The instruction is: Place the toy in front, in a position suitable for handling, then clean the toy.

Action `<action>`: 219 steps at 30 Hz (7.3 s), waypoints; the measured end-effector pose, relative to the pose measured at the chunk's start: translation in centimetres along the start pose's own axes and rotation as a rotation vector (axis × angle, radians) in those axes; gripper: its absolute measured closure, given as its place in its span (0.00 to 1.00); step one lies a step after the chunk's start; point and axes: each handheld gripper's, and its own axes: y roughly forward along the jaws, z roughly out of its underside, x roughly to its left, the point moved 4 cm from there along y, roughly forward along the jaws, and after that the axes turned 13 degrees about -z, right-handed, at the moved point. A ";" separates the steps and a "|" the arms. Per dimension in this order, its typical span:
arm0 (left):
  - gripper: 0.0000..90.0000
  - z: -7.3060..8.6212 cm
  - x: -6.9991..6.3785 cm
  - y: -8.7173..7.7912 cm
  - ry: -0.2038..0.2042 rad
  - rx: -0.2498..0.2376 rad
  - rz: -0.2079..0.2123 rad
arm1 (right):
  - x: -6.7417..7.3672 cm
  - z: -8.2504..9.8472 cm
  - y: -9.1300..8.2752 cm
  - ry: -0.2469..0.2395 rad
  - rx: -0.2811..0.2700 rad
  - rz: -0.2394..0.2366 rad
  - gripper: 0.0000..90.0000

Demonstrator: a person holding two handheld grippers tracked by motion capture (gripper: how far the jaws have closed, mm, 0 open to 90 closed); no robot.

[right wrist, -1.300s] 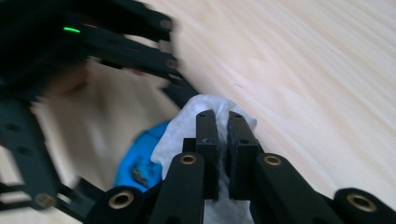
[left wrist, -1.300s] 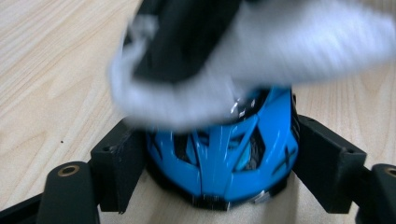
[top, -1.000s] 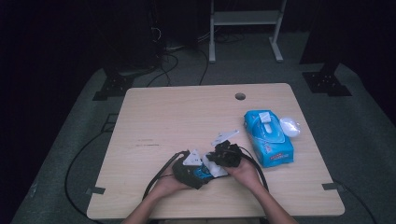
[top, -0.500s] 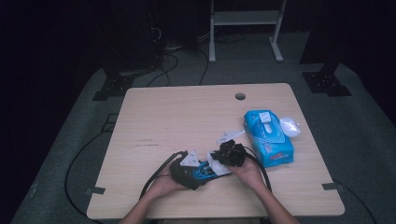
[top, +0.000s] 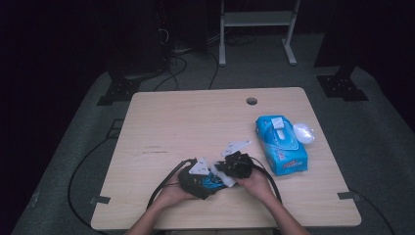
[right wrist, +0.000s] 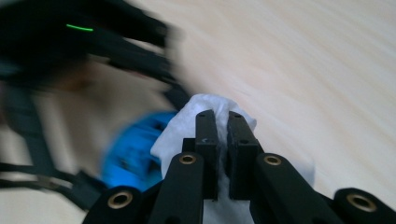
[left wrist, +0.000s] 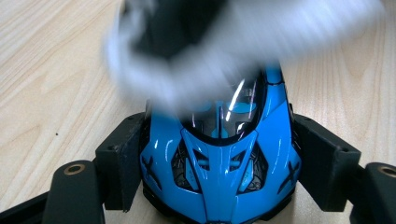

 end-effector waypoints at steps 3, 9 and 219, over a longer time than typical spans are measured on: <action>0.28 0.1 0.0 -0.1 0.006 0.005 -0.002 | 1.0 -0.4 0.9 -0.058 0.041 0.014 0.94; 0.28 0.0 0.1 0.0 0.004 -0.007 0.000 | -1.5 1.3 -2.5 0.040 0.019 0.091 0.94; 0.25 0.8 2.6 -2.0 -0.210 -0.029 0.107 | -1.6 4.8 -5.6 0.175 -0.041 -0.108 0.94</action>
